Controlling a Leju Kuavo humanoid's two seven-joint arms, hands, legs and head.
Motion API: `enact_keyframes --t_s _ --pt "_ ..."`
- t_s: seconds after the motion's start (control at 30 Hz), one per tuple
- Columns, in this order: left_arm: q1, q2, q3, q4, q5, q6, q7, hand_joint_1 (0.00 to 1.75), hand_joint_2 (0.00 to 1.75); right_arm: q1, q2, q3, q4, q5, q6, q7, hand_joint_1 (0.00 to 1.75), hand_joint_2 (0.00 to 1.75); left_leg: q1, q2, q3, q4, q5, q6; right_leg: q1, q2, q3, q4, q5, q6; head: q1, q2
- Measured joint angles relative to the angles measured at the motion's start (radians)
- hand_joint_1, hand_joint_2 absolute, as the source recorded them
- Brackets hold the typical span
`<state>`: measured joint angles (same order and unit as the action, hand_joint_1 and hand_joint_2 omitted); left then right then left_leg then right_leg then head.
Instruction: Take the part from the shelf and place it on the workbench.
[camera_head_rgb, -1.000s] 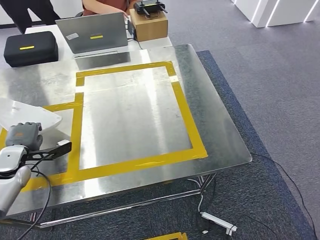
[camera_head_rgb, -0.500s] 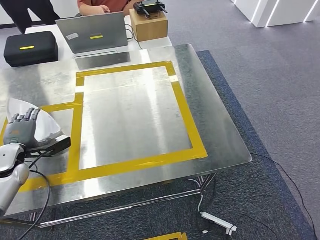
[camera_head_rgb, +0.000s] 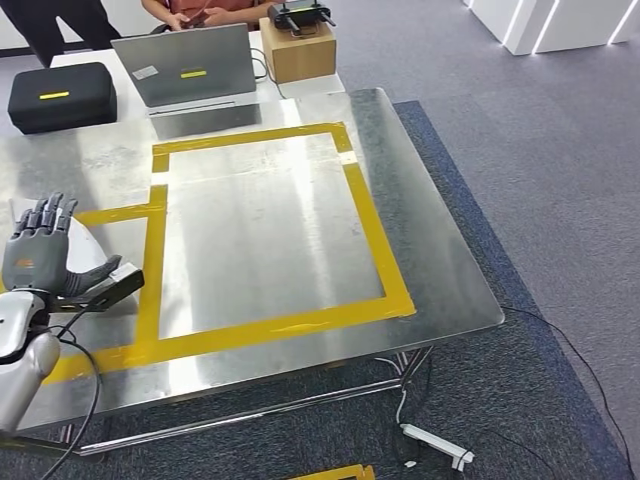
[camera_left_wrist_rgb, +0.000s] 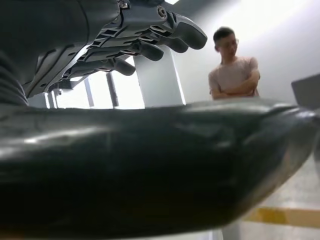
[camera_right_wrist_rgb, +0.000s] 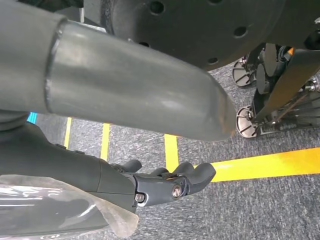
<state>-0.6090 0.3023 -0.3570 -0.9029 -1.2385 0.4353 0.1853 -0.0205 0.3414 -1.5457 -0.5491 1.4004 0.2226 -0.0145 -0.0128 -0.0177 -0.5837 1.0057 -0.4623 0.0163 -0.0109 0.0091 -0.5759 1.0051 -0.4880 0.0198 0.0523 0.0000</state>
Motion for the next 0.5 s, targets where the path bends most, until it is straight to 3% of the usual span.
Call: enact_keyframes --t_s 0.3,0.5 --pt "0.072 -0.005 0.014 -0.173 -0.007 0.032 -0.032 0.00 0.00 0.000 0.001 0.000 -0.003 0.001 -0.003 -0.003 0.00 0.00 -0.002 0.000 0.000 0.002 -0.002 0.001 -0.001 0.000 0.001 -0.001 0.000 0.000 0.000 0.000" --pt "0.096 -0.013 0.014 -0.240 0.010 0.031 -0.050 0.00 0.00 0.001 0.004 0.000 -0.004 -0.002 -0.003 0.002 0.00 0.00 -0.005 0.000 -0.001 0.009 -0.007 0.009 -0.003 0.000 0.003 -0.002 -0.001 0.005 0.000 0.000"
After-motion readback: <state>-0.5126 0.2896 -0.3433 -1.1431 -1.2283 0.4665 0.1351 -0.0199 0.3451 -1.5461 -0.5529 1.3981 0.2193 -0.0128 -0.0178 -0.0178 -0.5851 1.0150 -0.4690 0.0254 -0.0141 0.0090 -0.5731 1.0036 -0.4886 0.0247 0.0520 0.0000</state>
